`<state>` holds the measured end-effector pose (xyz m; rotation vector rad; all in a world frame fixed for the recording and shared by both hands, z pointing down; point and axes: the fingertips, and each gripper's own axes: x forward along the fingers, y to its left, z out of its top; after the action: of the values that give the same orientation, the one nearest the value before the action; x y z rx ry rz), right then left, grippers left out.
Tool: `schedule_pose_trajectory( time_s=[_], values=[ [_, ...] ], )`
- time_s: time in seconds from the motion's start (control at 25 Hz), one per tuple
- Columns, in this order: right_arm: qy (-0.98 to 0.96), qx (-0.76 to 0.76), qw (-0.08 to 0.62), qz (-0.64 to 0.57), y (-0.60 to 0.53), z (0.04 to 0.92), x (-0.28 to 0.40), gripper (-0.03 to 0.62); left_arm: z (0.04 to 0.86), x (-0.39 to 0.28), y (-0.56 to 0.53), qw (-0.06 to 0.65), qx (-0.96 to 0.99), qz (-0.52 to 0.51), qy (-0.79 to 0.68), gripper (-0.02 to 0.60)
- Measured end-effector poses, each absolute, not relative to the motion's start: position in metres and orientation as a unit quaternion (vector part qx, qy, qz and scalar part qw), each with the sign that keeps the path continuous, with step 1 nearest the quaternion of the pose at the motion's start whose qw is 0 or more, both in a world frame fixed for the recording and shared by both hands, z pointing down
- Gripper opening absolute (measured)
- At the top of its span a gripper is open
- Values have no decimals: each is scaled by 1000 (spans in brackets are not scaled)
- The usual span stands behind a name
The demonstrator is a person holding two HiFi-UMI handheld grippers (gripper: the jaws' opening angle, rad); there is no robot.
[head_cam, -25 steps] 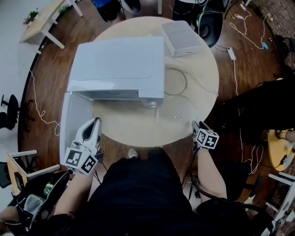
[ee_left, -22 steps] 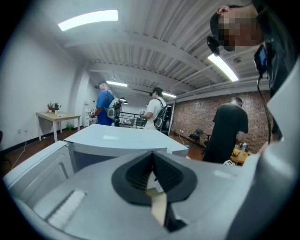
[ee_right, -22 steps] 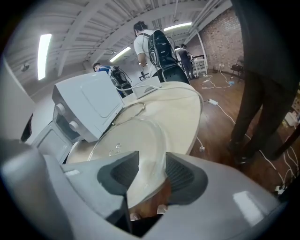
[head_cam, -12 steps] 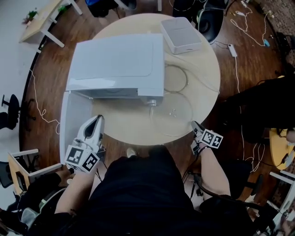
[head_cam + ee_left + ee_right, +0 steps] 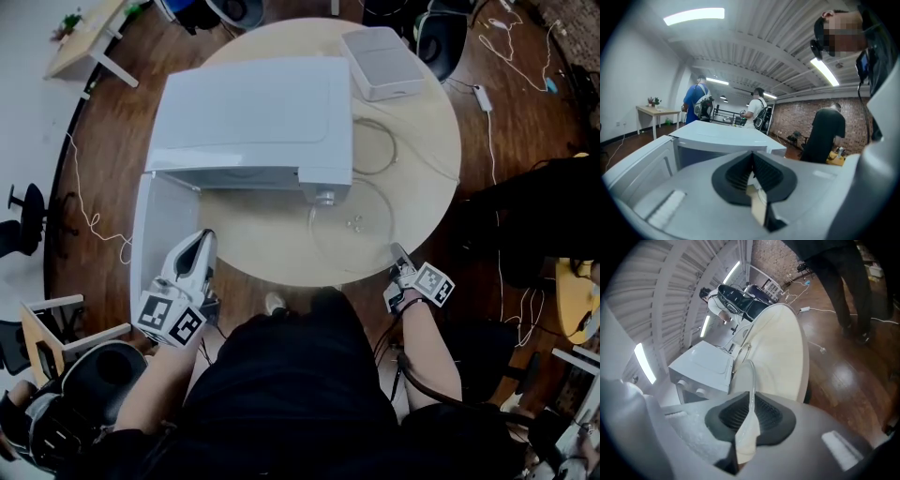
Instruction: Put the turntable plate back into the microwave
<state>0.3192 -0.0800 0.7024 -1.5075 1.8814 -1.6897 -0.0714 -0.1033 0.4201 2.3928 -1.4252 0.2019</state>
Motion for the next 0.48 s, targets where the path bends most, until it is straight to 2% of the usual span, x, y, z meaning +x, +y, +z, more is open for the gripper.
schedule_pose_trajectory(
  time_s=[0.12, 0.32, 0.48],
  values=[
    [640, -493, 160, -567, -71, 689, 306, 40, 419, -74, -102, 173, 846, 68, -499, 2],
    [651, -468, 178, -570, -73, 685, 270, 64, 418, -84, -95, 177, 847, 66, -497, 3],
    [603, -479, 255, -585, -75, 695, 267, 66, 419, -99, -86, 179, 845, 69, -499, 2]
  ],
)
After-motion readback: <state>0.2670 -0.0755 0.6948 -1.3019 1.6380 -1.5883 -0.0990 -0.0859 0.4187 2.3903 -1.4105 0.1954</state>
